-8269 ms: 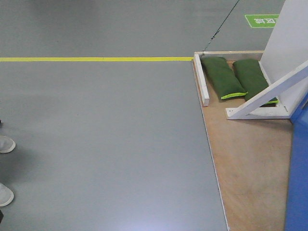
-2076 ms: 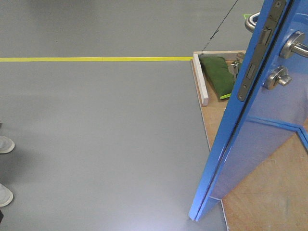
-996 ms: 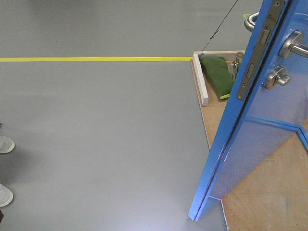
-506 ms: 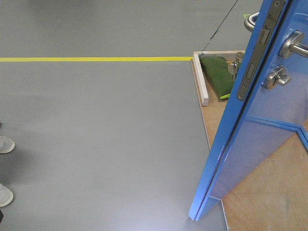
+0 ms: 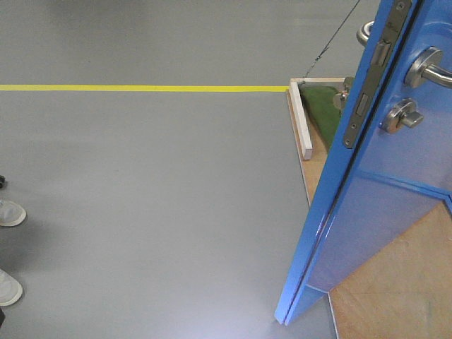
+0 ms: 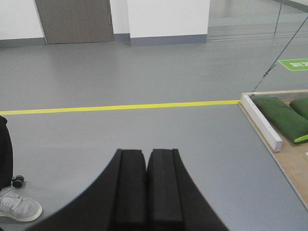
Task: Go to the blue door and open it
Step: 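Pull the blue door toward the robot with the right gripper, then keep swinging the blue door open toward the robot with the right gripper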
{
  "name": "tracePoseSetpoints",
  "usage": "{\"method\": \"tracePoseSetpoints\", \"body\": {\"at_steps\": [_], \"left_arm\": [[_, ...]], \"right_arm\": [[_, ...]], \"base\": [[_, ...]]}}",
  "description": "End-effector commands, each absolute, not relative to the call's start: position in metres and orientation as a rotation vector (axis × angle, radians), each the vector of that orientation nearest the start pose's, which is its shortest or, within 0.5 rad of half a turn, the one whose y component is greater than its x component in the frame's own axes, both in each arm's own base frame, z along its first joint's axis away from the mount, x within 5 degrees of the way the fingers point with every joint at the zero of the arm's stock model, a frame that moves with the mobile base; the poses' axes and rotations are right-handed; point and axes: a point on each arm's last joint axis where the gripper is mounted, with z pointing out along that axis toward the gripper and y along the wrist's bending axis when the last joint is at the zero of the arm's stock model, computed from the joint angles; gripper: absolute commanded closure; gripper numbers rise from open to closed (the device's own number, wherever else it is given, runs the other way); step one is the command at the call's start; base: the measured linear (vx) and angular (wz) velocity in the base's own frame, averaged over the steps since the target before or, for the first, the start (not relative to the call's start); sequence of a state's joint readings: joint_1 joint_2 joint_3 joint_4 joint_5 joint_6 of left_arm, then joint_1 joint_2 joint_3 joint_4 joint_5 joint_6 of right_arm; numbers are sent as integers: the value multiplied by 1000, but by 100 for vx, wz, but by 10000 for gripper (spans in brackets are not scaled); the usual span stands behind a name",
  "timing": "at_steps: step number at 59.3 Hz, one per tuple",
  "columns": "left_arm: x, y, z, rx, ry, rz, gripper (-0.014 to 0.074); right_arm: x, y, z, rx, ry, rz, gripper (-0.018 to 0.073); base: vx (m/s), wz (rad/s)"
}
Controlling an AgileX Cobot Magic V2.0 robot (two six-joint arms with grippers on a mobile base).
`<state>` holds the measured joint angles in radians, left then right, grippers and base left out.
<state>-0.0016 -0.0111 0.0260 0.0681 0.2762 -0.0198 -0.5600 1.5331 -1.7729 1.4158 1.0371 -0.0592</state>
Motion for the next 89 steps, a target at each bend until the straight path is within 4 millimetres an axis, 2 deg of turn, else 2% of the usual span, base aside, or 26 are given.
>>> {"method": "tracePoseSetpoints", "body": {"at_steps": [1, 89], "left_arm": [[54, 1, 197, 29, 1651, 34, 524], [54, 1, 197, 29, 1651, 34, 524]], "right_arm": [[290, -88, 532, 519, 1488, 1289, 547], [290, -88, 532, 519, 1488, 1288, 547]], "base": [[10, 6], [20, 10]]}}
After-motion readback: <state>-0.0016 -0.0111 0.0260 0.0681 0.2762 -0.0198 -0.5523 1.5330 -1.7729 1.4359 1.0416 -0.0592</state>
